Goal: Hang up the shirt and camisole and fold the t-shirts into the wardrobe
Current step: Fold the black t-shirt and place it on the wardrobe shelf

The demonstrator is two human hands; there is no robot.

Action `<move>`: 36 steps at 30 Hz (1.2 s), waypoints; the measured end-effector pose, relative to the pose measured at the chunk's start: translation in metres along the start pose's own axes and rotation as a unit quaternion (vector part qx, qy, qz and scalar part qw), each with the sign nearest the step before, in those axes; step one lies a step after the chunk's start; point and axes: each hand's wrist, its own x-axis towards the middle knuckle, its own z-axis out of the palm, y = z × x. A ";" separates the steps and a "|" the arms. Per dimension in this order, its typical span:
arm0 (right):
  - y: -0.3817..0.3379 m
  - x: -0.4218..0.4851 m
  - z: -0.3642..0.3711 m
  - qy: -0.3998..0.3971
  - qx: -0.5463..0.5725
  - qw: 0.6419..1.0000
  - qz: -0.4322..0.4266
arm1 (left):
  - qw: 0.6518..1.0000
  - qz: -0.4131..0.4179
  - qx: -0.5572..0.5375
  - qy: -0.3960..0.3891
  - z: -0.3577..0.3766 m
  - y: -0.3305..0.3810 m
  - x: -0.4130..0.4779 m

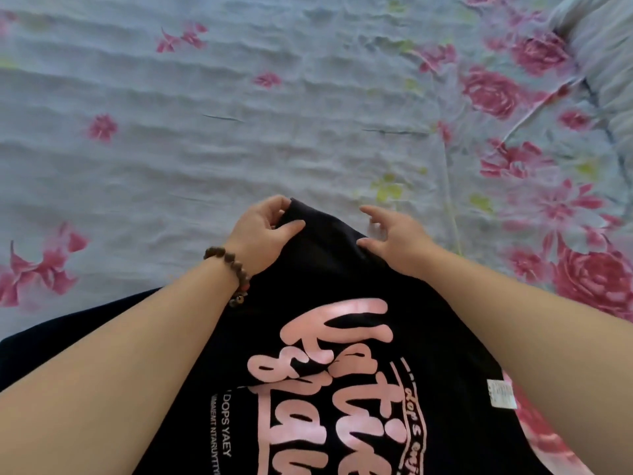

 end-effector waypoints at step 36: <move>0.050 0.048 -0.073 -0.109 0.047 0.979 0.163 | 0.945 -0.112 0.284 0.116 0.005 0.001 0.110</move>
